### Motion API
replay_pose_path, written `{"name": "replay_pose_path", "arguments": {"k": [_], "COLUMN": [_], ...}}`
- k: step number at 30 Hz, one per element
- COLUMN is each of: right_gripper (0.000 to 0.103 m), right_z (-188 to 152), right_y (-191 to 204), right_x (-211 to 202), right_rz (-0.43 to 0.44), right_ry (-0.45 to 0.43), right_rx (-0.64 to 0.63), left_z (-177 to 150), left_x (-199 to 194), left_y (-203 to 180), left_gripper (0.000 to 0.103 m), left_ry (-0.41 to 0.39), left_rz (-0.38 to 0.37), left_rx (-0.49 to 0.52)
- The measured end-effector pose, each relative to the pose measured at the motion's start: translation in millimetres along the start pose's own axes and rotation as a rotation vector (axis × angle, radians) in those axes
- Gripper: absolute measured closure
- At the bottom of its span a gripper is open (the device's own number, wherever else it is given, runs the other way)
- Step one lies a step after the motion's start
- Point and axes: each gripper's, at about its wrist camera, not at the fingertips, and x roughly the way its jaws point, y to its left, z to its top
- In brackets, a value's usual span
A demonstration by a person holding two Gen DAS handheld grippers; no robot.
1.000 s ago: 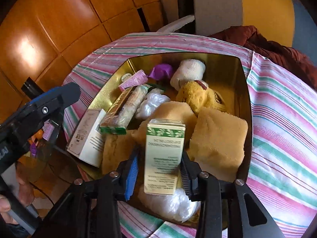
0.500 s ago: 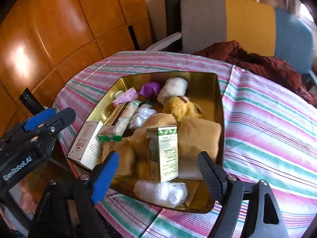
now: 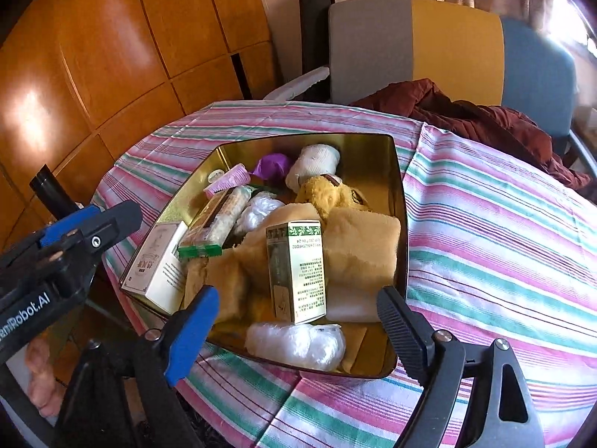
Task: Organize objects
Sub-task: 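Withdraw both tools from the tray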
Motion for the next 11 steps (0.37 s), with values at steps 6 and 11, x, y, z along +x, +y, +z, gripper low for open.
{"name": "replay_pose_path", "arguments": {"k": [6, 11], "right_gripper": [0.015, 0.015], "right_z": [-1.7, -1.7], "right_y": [2.7, 3.4], "right_x": [-0.4, -1.7], "right_rz": [-0.01, -0.013], "right_ry": [-0.001, -0.007], "right_rx": [-0.015, -0.016], "left_z": [-1.3, -2.2], "left_x": [-3.3, -5.7], "left_y": [1.1, 1.8], "left_gripper": [0.037, 0.038], "left_ry": [-0.03, -0.042], "left_rz": [0.006, 0.009], "left_rx": [0.004, 0.006]}}
